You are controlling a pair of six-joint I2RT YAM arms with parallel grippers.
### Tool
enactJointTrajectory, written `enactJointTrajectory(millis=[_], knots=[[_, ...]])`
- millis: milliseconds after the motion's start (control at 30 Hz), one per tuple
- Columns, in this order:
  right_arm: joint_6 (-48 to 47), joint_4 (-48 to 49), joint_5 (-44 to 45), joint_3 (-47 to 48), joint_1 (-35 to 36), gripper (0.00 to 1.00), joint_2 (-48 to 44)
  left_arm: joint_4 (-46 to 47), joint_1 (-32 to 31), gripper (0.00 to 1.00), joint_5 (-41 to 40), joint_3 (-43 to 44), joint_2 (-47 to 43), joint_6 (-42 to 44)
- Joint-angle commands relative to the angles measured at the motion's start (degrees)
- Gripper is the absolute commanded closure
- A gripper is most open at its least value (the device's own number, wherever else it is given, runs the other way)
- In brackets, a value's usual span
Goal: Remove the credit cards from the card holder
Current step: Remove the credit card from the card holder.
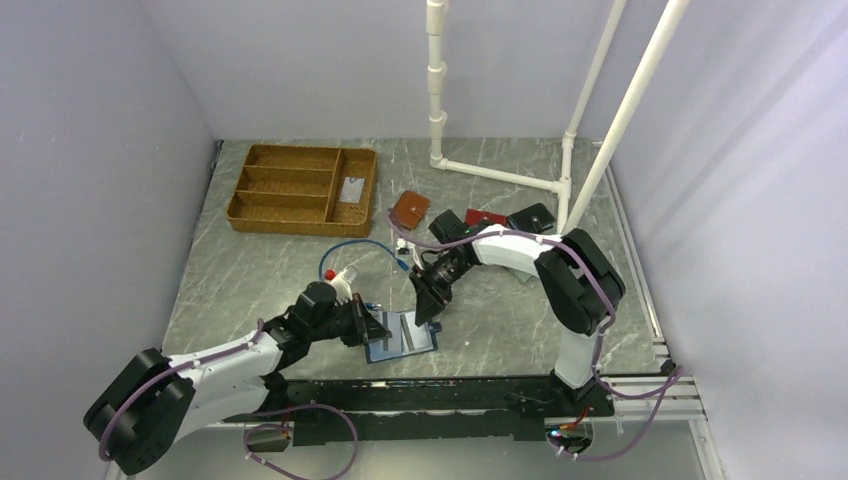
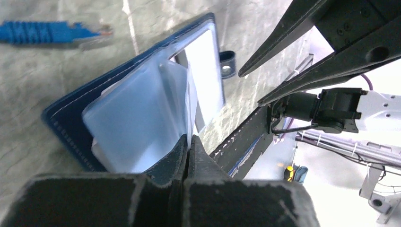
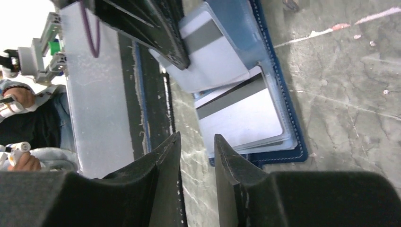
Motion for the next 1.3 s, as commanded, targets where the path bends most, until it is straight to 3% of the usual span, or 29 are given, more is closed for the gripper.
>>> enactJointTrajectory(millis=[0, 533, 1033, 1267], knots=[[-5.86, -3.59, -7.43, 2.01, -1.69, 0.64, -4.03, 13.65, 0.22, 1.00, 2.44, 0.61, -0.08, 3.65], [0.80, 2.38, -11.46, -0.82, -6.22, 0.58, -3.40, 40.98, 0.25, 1.00, 6.12, -1.30, 12.55, 3.30], [2.13, 4.63, -15.19, -1.98, -6.84, 0.60, -3.03, 49.67, 0.18, 1.00, 8.78, -0.86, 16.51, 0.99], [0.30, 3.61, -19.37, -1.72, -7.13, 0.72, -3.36, 49.97, 0.24, 1.00, 8.79, -0.95, 16.79, 0.22]])
